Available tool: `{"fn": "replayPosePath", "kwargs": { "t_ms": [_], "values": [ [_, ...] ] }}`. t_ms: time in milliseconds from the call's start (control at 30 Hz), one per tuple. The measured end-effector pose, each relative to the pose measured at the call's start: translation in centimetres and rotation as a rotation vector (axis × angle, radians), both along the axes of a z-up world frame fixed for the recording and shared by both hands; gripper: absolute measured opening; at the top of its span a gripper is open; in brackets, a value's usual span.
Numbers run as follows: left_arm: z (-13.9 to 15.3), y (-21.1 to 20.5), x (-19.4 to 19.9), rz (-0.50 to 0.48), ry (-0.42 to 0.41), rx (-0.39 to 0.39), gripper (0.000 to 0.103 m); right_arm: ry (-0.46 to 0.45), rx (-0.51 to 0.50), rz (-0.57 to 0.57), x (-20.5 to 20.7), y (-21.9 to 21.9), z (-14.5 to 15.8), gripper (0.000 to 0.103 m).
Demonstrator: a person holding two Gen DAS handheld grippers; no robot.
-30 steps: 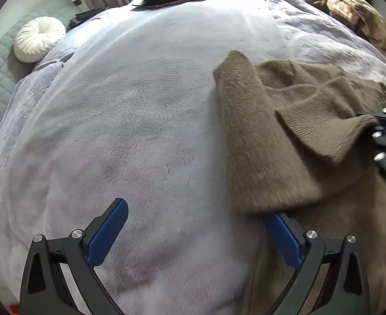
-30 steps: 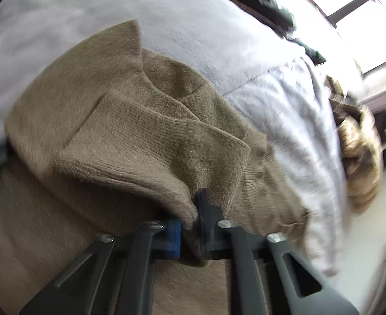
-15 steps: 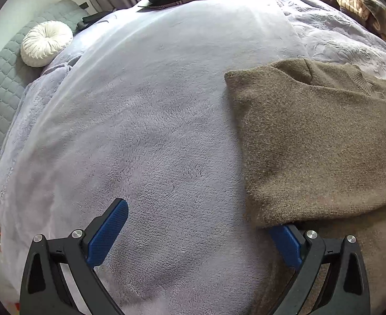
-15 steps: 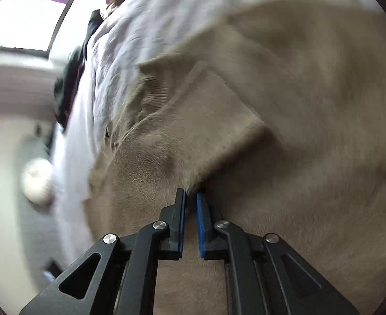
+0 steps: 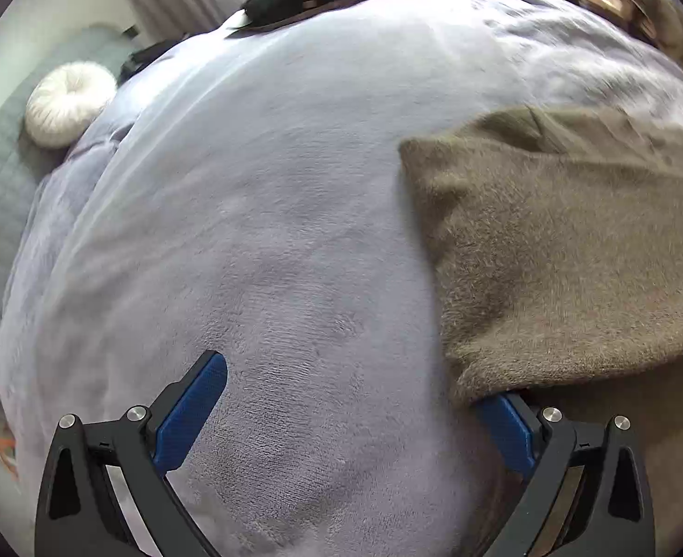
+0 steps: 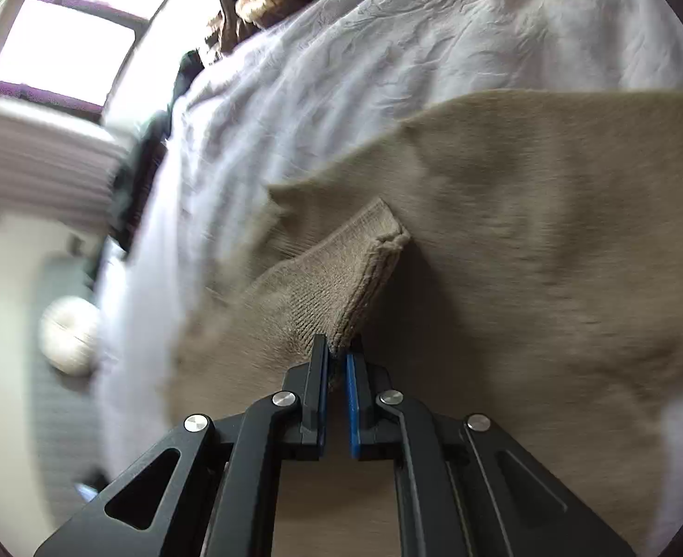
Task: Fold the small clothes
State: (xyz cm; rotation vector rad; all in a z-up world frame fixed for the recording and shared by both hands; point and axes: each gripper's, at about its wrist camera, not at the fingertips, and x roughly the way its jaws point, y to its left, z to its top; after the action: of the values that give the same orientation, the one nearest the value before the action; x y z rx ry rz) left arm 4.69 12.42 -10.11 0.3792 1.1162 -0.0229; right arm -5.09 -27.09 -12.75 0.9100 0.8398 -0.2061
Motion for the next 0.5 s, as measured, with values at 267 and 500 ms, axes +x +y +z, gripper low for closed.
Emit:
{"fn": "replayPosePath", "kwargs": {
  "t_ms": [267, 500],
  "values": [
    [3.6, 2.9, -1.7, -0.037, 0.039, -0.057, 0.102, 0.036, 0.089, -0.042, -1.3, -1.2, -3.3, 0.007],
    [3.9, -0.3, 2.3, -0.013, -0.018, -0.125, 0.102, 0.044, -0.03, 0.045, 0.2, -0.4, -1.0, 0.007]
  ]
}}
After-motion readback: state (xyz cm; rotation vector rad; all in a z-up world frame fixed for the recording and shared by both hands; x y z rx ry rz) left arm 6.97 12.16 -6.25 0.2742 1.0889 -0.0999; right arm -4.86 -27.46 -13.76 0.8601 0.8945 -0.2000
